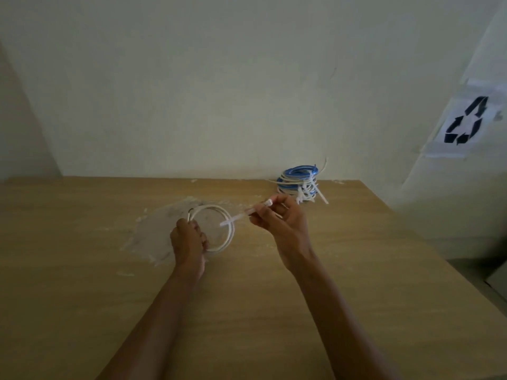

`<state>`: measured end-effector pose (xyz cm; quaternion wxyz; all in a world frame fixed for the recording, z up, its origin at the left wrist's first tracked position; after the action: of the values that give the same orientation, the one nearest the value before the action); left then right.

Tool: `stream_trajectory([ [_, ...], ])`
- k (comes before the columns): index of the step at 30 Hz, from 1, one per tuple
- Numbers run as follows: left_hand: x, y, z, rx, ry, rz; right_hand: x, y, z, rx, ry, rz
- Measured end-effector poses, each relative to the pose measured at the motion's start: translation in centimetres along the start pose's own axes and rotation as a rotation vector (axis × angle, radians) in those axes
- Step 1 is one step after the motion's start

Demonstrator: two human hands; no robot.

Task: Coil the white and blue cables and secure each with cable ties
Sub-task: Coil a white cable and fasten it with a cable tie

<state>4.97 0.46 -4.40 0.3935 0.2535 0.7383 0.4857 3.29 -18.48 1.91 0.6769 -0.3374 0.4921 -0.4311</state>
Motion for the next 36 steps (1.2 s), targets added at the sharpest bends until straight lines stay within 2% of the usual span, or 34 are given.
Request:
stream_trajectory([
  [3,-0.4,0.3,-0.4,-0.077,-0.032,0.048,-0.6,3.1,-0.3,-0.060,0.044,-0.073],
  [5,-0.8,0.1,-0.8,-0.148,-0.094,0.136,-0.7,4.1,-0.4,-0.033,0.028,-0.159],
  [10,-0.8,0.0,-1.6,-0.424,-0.295,0.487,-1.4,3.6,-1.2,0.346,-0.186,-0.824],
  [14,-0.7,0.2,-1.7,-0.470,-0.363,0.516,-1.5,3.8,-1.8,0.525,-0.196,-0.990],
  [19,-0.5,-0.1,-1.8,-0.291,-0.446,0.371,-2.3,3.7,-2.8,0.690,-0.212,-0.981],
  [21,-0.5,-0.3,-1.6,-0.236,-0.517,0.351,-2.7,3.8,-3.0,0.700,-0.235,-0.975],
  [23,-0.4,-0.2,-1.5,-0.231,-0.519,0.346,-2.7,3.9,-3.0,0.635,-0.254,-0.937],
  [29,-0.7,0.7,-1.9,-0.682,-0.379,0.567,-1.6,3.1,-2.2,0.208,-0.066,-0.479],
  [33,-1.4,0.6,-2.1,-0.742,-0.412,0.545,-1.3,2.3,-2.2,0.135,-0.048,-0.296],
  [36,-1.5,0.5,-2.4,-0.851,-0.466,0.582,-1.2,2.4,-2.2,0.132,0.015,-0.229],
])
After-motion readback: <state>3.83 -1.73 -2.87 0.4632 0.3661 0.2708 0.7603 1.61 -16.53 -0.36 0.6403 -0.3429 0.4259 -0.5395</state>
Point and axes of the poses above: each hand's wrist, its own z-axis towards the middle knuckle, its own x-axis out of the back of the hand, y = z × x, the point moved 3 cm from there along z, towards the middle knuckle, and after that the axes turned 4 degrees about z, right-handed, at the moved point
